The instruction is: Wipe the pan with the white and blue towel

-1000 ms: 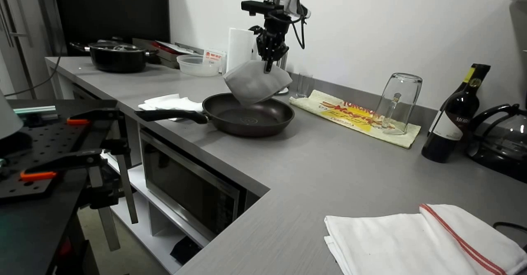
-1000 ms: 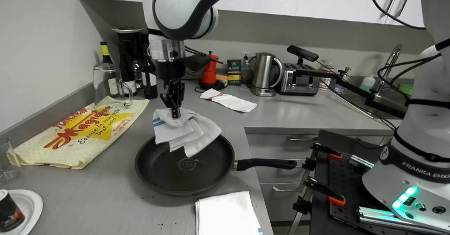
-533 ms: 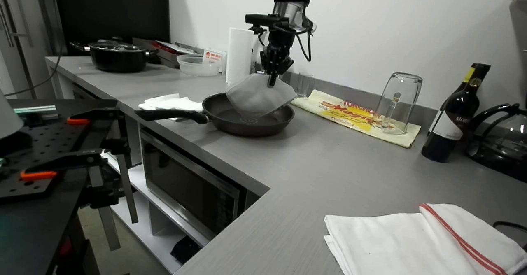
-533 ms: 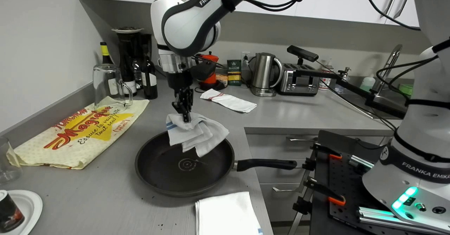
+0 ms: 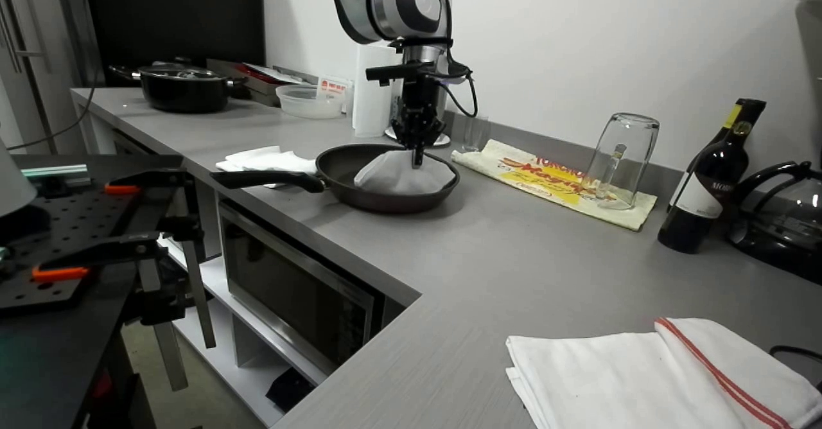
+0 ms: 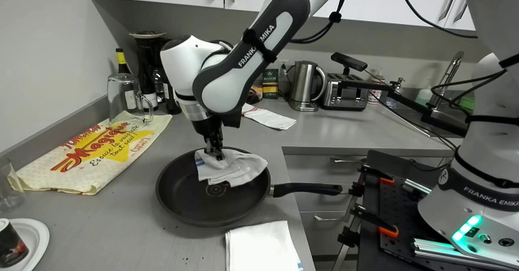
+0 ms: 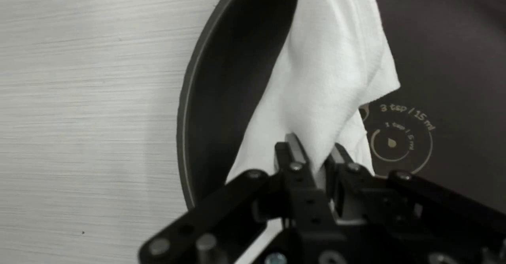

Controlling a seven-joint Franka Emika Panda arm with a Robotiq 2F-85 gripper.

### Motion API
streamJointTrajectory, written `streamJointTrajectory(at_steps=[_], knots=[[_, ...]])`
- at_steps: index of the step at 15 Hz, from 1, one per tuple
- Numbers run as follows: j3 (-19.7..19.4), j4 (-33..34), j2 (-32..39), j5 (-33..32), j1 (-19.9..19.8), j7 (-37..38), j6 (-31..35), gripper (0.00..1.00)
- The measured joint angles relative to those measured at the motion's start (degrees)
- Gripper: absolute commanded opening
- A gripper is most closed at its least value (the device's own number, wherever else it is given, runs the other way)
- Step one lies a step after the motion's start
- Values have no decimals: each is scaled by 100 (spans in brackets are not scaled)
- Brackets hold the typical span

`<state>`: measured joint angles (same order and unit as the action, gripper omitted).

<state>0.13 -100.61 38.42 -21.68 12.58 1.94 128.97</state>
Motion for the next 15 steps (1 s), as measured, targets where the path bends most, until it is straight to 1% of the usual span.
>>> streamJointTrajectory(at_steps=[3,6,15], knots=[[-181,8,120,-470,185,218,32,3],[-310,16,164,-794,265,362,33,3],[-387,24,305,-1121,269,489,35,3]])
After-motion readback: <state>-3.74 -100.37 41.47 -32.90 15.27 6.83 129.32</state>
